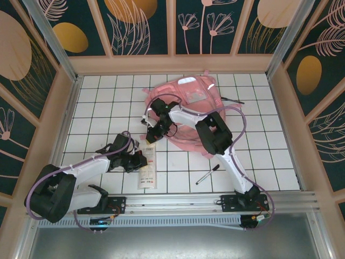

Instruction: Pack books, pencil case, and school supplies into a backpack

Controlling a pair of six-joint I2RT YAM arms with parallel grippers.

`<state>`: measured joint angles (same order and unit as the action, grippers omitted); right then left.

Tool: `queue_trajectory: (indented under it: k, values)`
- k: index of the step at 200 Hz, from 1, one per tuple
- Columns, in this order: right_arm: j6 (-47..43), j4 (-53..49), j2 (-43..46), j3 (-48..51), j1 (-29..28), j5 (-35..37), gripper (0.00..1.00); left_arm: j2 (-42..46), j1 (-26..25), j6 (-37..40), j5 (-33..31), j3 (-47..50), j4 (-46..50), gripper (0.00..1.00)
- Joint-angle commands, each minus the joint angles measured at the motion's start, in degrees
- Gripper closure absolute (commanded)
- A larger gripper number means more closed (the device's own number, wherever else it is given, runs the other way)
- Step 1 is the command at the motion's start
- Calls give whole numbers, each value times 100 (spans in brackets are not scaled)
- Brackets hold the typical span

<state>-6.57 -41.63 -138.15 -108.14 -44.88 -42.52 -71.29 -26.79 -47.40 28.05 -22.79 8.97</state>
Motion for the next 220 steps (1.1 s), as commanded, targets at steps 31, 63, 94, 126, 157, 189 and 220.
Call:
queue_trajectory:
  k: [31,63,94,126,157,189,220]
  values:
    - [662,150,1414,384,11,-249,100,1129,-11,1187,-205,-1148,886,56]
    - [331,496,2549,1169,88,69,100,1850,-6,2682,-126,-1896,797,31]
    - [-624,2213,4371,3305,49,321,100,2501,-9,4059,581,-1863,585,25]
    - [-1149,3169,5861,4546,236,-46,100,3251,-9,5009,947,-1622,626,1]
    - [-1657,2679,6340,4486,192,19,100,3130,-11,5639,1317,-1327,558,1]
    - [-2039,2254,6496,4152,135,-72,100,2450,-11,6258,1238,-1295,654,1]
    - [-2701,1802,6658,4032,59,-198,100,2234,-22,7145,812,-1417,743,1]
